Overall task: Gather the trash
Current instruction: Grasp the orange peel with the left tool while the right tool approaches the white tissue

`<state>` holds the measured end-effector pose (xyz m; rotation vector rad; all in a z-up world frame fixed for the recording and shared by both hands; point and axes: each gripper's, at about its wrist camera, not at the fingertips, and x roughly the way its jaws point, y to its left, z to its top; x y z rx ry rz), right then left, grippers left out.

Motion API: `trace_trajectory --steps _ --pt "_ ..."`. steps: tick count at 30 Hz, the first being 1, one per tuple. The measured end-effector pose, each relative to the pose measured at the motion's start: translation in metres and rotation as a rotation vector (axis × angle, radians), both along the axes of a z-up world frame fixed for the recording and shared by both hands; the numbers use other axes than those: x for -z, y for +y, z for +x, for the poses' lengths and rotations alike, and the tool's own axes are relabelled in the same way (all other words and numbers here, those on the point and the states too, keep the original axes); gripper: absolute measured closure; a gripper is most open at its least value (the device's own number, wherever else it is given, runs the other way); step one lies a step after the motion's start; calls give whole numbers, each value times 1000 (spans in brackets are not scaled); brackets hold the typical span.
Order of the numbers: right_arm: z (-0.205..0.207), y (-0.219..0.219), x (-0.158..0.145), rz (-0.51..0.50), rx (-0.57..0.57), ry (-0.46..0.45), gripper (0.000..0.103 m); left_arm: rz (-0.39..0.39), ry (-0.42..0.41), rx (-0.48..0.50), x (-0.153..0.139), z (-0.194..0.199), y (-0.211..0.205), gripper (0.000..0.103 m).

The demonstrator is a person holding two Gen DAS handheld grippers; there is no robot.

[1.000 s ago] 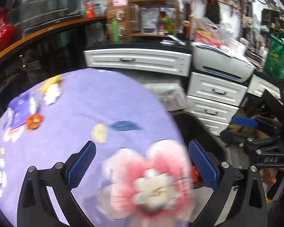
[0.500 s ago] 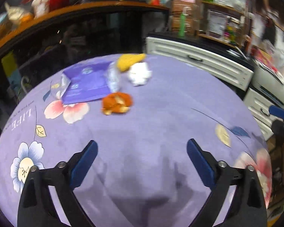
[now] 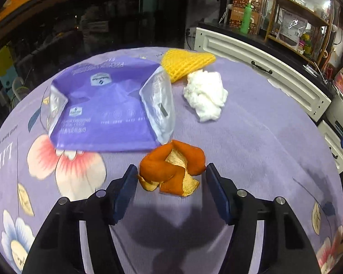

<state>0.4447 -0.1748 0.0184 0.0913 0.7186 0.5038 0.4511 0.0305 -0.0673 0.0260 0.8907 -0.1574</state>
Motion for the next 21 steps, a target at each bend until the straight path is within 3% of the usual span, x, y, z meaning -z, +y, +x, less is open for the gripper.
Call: trace_trajectory --steps 2,6,8,9,10,11,18,19,20,21 --pt "14 7 3 2 -6 13 25 -5 -11 6 -2 -2 1 52" --pt "44 25 12 -20 -9 19 25 -7 -39 26 -5 -8 2 55" --pt "57 36 17 -37 -18 22 26 -13 -48 27 -5 -7 2 64" --pt "63 41 18 -46 -19 23 27 -25 -59 27 -7 -9 4 74" --pt "70 47 21 -58 -24 24 27 -26 -59 22 -7 -9 5 99" --pt "76 53 23 -68 -28 25 27 -38 -53 23 -7 -9 7 102" --pt "93 65 30 -86 -23 21 30 -167 -28 -13 -6 -8 25 100" --pt "94 65 30 -91 -20 16 30 -190 -30 -12 -9 -8 27 89" --pt "95 64 29 -94 -18 13 30 -203 -31 -10 -11 -7 26 66" --pt "96 63 28 -94 -16 10 30 -213 -42 -8 -15 -6 25 54"
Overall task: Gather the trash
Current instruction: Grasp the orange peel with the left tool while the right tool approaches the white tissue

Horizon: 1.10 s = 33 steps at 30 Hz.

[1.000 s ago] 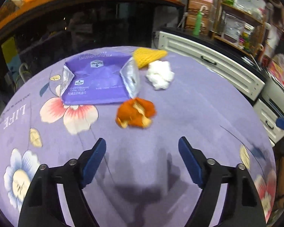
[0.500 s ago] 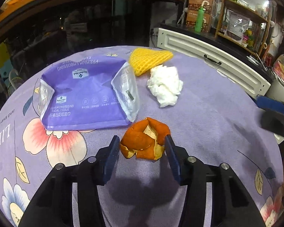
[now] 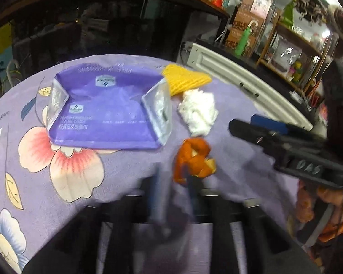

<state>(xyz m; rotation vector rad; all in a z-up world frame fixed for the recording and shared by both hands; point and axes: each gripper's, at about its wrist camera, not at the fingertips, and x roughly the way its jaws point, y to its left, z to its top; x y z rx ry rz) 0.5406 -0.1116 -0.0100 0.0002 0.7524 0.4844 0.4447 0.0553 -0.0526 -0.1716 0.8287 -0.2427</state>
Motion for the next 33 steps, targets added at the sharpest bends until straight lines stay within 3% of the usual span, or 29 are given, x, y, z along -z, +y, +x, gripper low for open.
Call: trace_trajectory --steps 1,5,8,10,12,16,20,24,26,30,33 --pt "1 -2 -1 3 3 -2 30 3 -14 -1 -3 1 -3 42" --pt "3 -8 -2 6 16 -2 30 62 -6 45 -4 16 -23 43" --pt "5 -11 -1 4 27 -1 30 87 74 85 12 35 -37 61" --pt "7 -12 -1 5 31 2 30 134 51 77 16 39 -43 71" --pt "9 -12 0 5 27 6 30 131 45 80 13 37 -43 77" --pt "15 -2 3 -1 13 6 30 161 -9 77 2 19 -40 81" --pt "27 13 8 9 -2 29 30 133 -30 50 -6 0 -24 81" --pt "39 37 16 -51 -18 38 30 110 -51 -15 -9 -18 -1 81" --pt "45 46 23 -77 -12 49 34 107 -55 -33 -10 -20 5 81" --pt "47 54 27 -142 18 47 65 81 -54 -45 -8 -23 13 81" --pt "41 43 24 -122 25 64 71 84 -56 -37 -7 -26 13 81"
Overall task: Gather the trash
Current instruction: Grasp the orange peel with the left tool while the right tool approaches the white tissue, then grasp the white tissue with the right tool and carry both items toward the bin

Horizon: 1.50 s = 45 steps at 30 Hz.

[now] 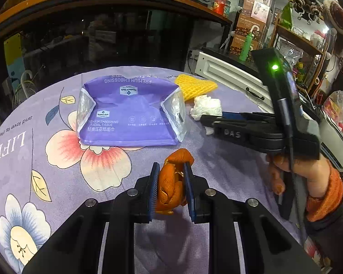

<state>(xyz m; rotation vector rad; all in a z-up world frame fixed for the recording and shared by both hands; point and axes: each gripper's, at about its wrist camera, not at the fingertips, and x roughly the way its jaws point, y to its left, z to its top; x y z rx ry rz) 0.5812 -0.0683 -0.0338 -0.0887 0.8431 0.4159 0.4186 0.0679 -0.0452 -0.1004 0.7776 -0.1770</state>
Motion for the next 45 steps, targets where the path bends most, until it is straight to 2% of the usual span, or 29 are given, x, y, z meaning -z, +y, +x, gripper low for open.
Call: trace_trajectory --steps 4,9,14,22,34,40,45 --pt "-19 -25 -8 67 15 11 73 -1 -12 5 -4 -6 0 81" --pt "-63 -50 -23 111 -2 -3 73 13 -25 16 -12 -25 -7 82" --pt "-128 -74 -41 107 -22 -65 73 9 -30 32 -18 -58 -22 82" --pt "-238 -122 -56 98 -8 -176 73 -3 -53 87 -28 -122 -70 82" --pt "-335 -227 -44 148 167 -194 73 -34 -85 204 -35 -178 -150 82" --pt "-365 -272 -26 166 263 -171 73 -25 -104 290 -37 -197 -192 82" --pt "-373 -296 -9 156 330 -149 73 -23 -103 358 -33 -209 -223 81"
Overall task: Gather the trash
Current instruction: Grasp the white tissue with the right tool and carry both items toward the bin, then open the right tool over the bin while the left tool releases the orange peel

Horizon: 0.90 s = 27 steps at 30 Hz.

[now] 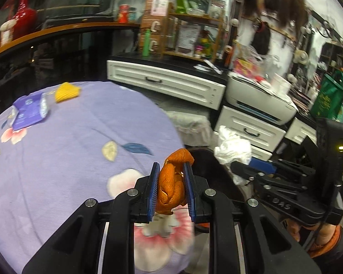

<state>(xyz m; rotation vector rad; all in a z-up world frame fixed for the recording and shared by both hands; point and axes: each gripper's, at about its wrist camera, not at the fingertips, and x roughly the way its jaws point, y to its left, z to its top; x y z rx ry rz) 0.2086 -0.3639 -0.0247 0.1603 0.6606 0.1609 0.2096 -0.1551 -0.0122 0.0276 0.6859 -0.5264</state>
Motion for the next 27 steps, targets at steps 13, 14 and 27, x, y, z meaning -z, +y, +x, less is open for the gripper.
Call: trace_trajectory --steps 13,14,27 --pt "31 -45 90 -43 124 191 72 41 26 99 17 -2 -48 81" --pt "33 -47 96 -39 132 202 71 47 28 105 18 -3 -51 82" --pt "26 -64 110 -11 190 230 58 107 51 158 35 -2 -76 82"
